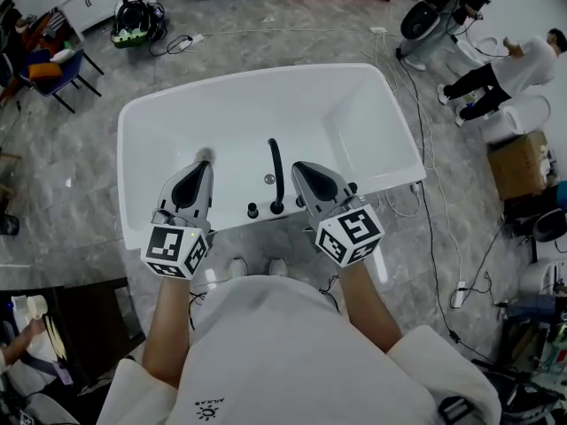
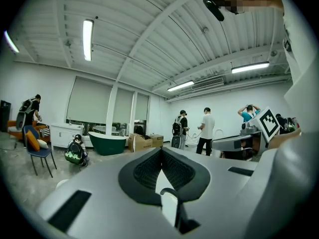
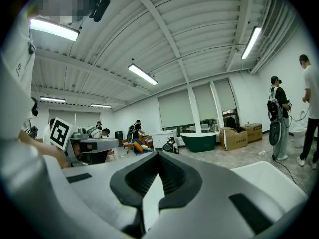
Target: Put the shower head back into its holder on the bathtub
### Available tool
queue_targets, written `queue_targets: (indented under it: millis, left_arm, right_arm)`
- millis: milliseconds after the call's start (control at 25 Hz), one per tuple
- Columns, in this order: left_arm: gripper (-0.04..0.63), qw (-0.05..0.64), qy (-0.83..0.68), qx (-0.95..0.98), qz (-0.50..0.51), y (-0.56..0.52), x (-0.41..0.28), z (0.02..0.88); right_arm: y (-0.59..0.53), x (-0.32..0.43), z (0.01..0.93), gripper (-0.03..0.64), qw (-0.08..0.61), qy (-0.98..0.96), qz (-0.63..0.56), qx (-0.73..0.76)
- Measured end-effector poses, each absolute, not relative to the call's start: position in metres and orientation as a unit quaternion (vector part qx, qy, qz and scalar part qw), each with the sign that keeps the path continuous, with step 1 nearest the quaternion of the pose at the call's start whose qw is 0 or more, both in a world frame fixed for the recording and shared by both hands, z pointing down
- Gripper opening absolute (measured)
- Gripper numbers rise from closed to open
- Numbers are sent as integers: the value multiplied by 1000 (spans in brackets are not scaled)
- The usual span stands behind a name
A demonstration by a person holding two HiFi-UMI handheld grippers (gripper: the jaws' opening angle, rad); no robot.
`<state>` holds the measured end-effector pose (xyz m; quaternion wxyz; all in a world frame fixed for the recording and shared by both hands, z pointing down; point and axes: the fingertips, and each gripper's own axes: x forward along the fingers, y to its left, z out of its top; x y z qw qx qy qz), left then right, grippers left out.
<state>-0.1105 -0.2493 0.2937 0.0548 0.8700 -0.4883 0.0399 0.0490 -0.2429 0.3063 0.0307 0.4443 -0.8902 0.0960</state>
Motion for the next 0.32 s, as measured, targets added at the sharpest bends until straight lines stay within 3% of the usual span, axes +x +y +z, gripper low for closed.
queue_targets:
  millis: [320]
  left_arm:
    - [9, 57, -489, 869, 39, -248, -112, 297]
  right_arm:
    - [-242, 47, 310, 17, 38, -891, 91, 444]
